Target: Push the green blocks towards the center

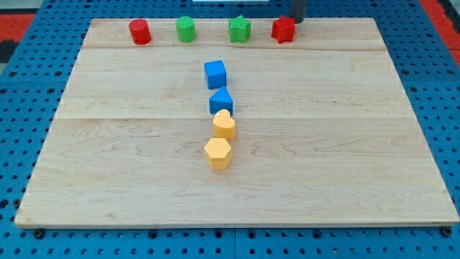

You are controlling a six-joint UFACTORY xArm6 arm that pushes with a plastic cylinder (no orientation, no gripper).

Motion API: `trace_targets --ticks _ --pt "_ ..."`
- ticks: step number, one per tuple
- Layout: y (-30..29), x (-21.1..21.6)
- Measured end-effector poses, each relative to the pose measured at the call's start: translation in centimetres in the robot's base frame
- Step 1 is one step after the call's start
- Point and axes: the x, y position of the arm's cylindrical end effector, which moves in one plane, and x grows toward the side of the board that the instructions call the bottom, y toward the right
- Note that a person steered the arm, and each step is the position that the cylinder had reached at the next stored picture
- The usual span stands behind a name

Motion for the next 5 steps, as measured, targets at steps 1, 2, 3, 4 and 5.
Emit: trace_targets --ticks 1,2,3,4,5 --pt "-6.3 0.0" --pt "-6.2 0.1" --pt "-6.4 0.2" --pt "-14.0 1.9" --pt "-14.3 1.7"
